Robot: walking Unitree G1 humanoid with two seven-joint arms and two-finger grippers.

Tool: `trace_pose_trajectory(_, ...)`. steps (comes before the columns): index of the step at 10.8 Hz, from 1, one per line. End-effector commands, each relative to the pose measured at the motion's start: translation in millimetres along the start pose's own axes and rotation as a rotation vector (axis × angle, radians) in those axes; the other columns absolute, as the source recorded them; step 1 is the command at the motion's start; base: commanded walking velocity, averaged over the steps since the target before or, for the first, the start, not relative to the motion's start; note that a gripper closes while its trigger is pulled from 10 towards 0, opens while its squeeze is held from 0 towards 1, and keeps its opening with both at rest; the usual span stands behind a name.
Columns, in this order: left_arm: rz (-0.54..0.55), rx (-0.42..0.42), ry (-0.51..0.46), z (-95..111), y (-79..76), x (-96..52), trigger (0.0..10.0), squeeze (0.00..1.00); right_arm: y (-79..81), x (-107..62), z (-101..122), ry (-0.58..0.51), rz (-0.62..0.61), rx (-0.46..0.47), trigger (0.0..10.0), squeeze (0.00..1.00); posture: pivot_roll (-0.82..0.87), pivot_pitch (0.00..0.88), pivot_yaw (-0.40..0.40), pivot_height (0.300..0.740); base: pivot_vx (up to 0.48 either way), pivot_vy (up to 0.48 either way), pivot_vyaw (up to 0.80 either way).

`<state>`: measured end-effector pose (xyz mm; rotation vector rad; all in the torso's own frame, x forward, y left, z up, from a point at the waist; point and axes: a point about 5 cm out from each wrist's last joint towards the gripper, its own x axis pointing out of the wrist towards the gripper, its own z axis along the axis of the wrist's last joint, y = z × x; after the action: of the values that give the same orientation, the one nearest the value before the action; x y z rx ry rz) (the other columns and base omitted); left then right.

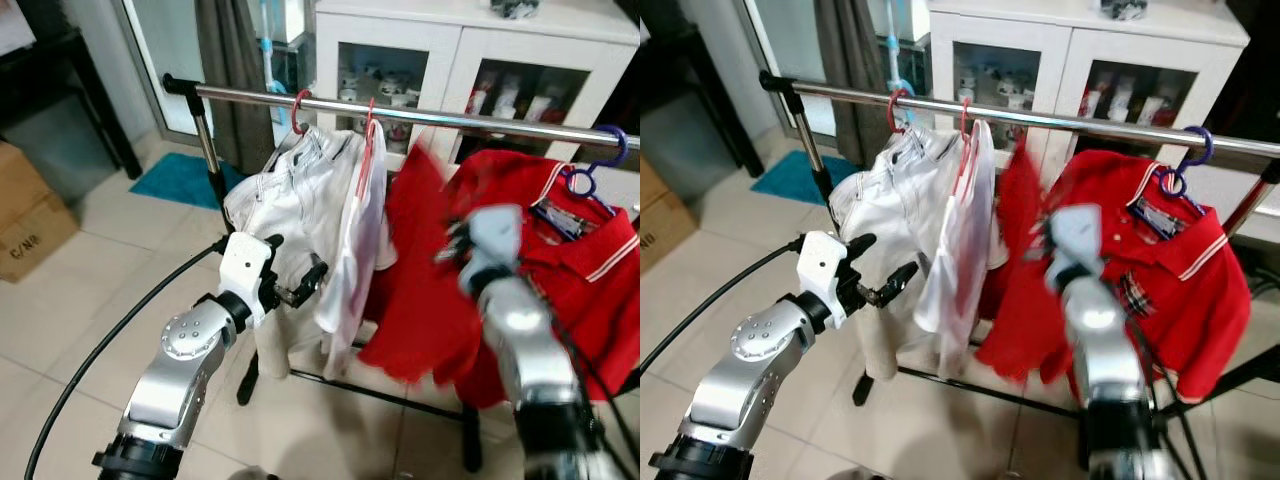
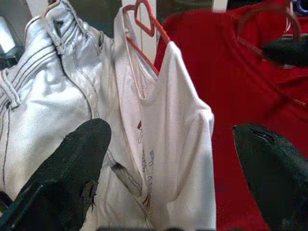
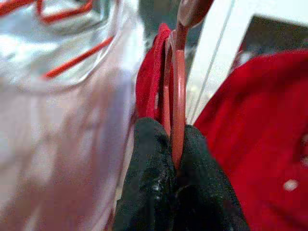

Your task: Hang hanger

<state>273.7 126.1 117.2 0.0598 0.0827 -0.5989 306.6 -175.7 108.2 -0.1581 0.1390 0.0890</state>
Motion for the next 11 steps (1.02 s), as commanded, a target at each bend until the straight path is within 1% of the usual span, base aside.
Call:
trace_pose_trajectory(1,0.024,0.005,0.000,-1.2,2.5,-4.4,10.0,0.00,4.3,-3.5,7.5,-0.013,0.022,0.002,0.0,0.00,-0.01,0.000,-0.008,0.740,0.000,0.000,0.00)
trace_pose_trajectory(2,0.038,0.002,0.002,-2.5,3.3,-6.7,10.0,0.00,8.8,-9.3,2.2,0.019,0.033,0.021,0.0,0.00,0.00,0.000,-0.019,0.740,0.000,0.000,0.00)
trace_pose_trajectory(3,0.046,0.000,0.002,-3.3,4.0,-9.0,10.0,0.00,12.3,-13.7,1.9,0.039,0.039,0.046,0.0,0.00,0.00,0.000,-0.023,0.740,0.000,0.000,0.00)
trace_pose_trajectory(4,0.050,-0.002,0.004,-4.0,4.0,-10.0,10.0,0.00,14.2,-16.8,2.1,0.055,0.049,0.047,0.0,0.00,-0.01,0.000,-0.024,0.740,0.000,0.000,0.00)
trace_pose_trajectory(8,0.049,0.002,0.005,-3.9,4.5,-9.8,10.0,0.00,13.5,-20.5,3.5,0.084,0.041,0.060,0.0,0.00,-0.01,0.000,-0.018,0.740,-0.254,0.000,0.00)
trace_pose_trajectory(11,0.051,0.005,0.006,-3.6,5.0,-9.6,10.0,0.00,13.0,-21.1,4.3,0.090,0.036,0.061,0.0,0.00,-0.01,0.000,-0.019,0.740,-0.340,0.000,0.00)
